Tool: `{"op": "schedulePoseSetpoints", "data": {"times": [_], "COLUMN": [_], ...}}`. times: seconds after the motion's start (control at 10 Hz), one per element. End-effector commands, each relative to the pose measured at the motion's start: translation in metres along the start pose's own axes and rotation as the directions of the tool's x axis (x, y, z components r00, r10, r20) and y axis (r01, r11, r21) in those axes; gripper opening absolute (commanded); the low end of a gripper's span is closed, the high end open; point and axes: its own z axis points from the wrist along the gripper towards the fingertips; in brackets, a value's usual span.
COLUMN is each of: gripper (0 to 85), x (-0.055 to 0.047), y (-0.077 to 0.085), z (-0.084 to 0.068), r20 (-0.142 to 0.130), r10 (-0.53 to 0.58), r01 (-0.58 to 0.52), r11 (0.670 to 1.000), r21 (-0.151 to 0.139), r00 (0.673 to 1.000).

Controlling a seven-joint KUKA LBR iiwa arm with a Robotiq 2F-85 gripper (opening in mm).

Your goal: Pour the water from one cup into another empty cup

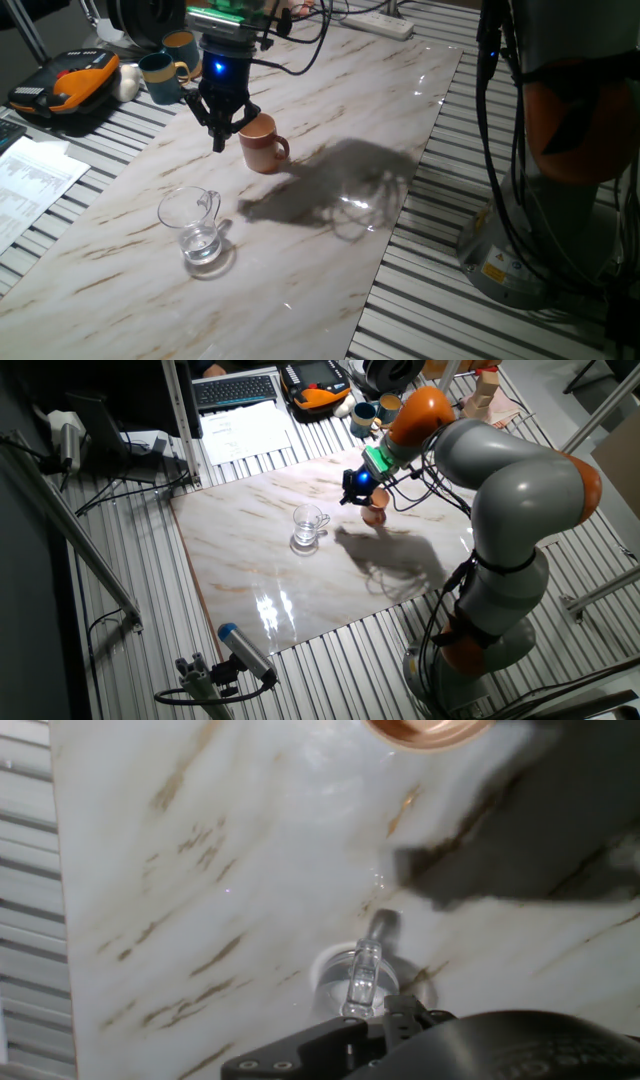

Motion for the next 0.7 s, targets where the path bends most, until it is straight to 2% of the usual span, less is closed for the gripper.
{"op": "schedulePoseSetpoints", "data": {"times": [0.0, 0.1, 0.2, 0.4, 0.5, 0.6], "gripper": [0.0, 0.0, 0.0, 0.0, 0.0, 0.0], "x": [-0.0003, -0.0010, -0.0012, -0.0041, -0.0061, -0.0072], "y": [-0.0001, 0.0000, -0.0007, -0.0034, -0.0038, -0.0035], "z": [0.0000, 0.0006, 0.0000, 0.0003, 0.0021, 0.0034], "r20": [0.005, 0.008, 0.002, -0.016, -0.019, -0.033], "r10": [0.002, 0.004, 0.012, -0.003, -0.016, -0.019], "r01": [-0.002, -0.004, -0.012, 0.003, 0.018, 0.021], "r11": [1.000, 1.000, 1.000, 0.999, 0.998, 0.997], "r21": [0.005, 0.020, 0.020, 0.039, 0.066, 0.077], "r00": [1.000, 1.000, 1.000, 1.000, 1.000, 0.999]}}
